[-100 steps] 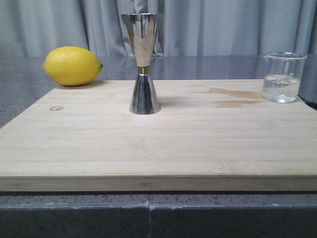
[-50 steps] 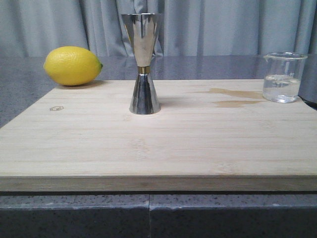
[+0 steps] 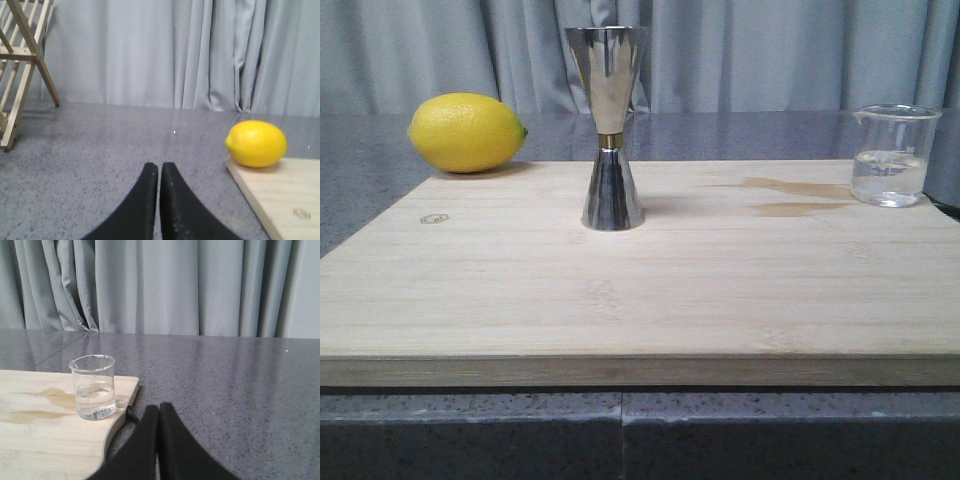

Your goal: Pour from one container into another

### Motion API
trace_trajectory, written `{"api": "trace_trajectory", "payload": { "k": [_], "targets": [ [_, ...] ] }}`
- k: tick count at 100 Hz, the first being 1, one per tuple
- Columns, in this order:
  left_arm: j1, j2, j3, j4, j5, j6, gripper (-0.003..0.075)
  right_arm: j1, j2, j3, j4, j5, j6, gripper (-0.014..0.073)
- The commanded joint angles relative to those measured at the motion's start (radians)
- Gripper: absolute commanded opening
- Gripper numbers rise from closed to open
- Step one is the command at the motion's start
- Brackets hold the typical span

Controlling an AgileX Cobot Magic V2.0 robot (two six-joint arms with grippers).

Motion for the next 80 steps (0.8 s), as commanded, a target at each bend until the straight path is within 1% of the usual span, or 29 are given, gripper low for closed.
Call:
{"api": "trace_trajectory", "payload": {
  "k": [1, 8, 14, 27, 42, 53, 62, 68, 80],
  "targets": [
    [0.003, -0.021, 0.013, -0.037, -0.133, -0.015, -0.0019, -0.006, -0.019, -0.019, 0.039, -0.062, -0.002, -0.0062],
    [0.001, -0.021, -0.011, -0.040, -0.130, -0.085, -0.0019, -0.006, -0.019, -0.056, 0.051, 0.000, -0.002, -0.0062],
    [0.001, -0.021, -0.044, -0.040, -0.096, -0.110, -0.0019, -0.006, -0.011, -0.094, 0.075, 0.052, -0.002, -0.0063],
    [0.001, 0.005, -0.148, -0.040, 0.051, -0.110, -0.0019, -0.006, 0.049, -0.208, 0.081, 0.186, -0.002, -0.0063],
    [0.001, 0.101, -0.300, -0.034, 0.233, -0.097, -0.0019, -0.006, 0.166, -0.352, 0.079, 0.272, -0.002, -0.0063],
    [0.001, 0.219, -0.426, -0.040, 0.408, 0.005, -0.0019, -0.006, 0.275, -0.473, 0.079, 0.341, -0.009, -0.0063],
    [0.001, 0.316, -0.515, -0.099, 0.515, 0.114, -0.0019, -0.006, 0.361, -0.565, 0.077, 0.392, -0.015, -0.0063],
    [0.001, 0.381, -0.566, -0.165, 0.542, 0.196, -0.0019, -0.006, 0.410, -0.614, 0.077, 0.417, -0.015, -0.0063],
    [0.001, 0.475, -0.624, -0.290, 0.531, 0.354, -0.0018, -0.006, 0.500, -0.687, 0.067, 0.456, -0.015, -0.0063]
  ]
}}
